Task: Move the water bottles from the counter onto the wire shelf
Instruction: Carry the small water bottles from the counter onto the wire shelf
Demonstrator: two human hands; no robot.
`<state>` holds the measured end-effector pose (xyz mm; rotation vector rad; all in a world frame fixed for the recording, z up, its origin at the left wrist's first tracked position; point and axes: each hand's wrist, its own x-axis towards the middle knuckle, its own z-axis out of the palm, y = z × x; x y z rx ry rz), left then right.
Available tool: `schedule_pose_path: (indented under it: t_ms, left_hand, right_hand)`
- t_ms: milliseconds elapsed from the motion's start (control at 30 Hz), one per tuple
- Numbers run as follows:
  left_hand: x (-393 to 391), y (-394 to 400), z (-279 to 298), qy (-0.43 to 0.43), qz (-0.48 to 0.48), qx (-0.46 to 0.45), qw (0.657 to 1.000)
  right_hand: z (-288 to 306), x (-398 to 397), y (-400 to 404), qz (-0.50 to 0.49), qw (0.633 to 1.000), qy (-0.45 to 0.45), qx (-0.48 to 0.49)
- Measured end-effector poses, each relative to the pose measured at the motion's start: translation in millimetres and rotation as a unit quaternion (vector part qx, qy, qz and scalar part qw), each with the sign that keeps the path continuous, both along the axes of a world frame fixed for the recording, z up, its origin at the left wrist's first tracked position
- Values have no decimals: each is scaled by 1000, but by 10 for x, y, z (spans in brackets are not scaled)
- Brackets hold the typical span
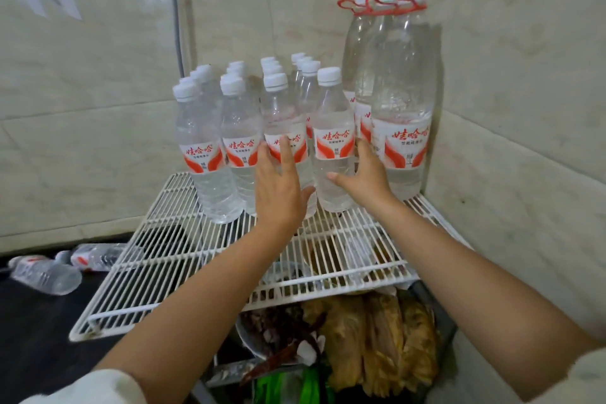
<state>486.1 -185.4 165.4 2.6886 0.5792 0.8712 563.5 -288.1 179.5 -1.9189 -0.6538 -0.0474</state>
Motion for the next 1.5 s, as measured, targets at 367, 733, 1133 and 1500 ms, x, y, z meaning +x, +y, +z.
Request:
schedule_pose_path:
  t_ms: [367, 733, 1133, 1500]
  left_hand:
    - [107, 337, -123, 7, 109, 224, 968]
    - [-47, 267, -136, 149, 85, 248, 954]
    - [-646, 320, -41, 127, 122, 256, 951]
    - [-3540, 1782, -213, 205, 274, 231, 911]
  right_hand:
    - [-88, 14, 228, -30, 999, -27, -35]
    - [-42, -47, 186, -73, 984, -53, -154]
    - [308, -690, 253, -103, 952, -172, -230]
    - [106, -2960, 1891, 79, 908, -294, -288]
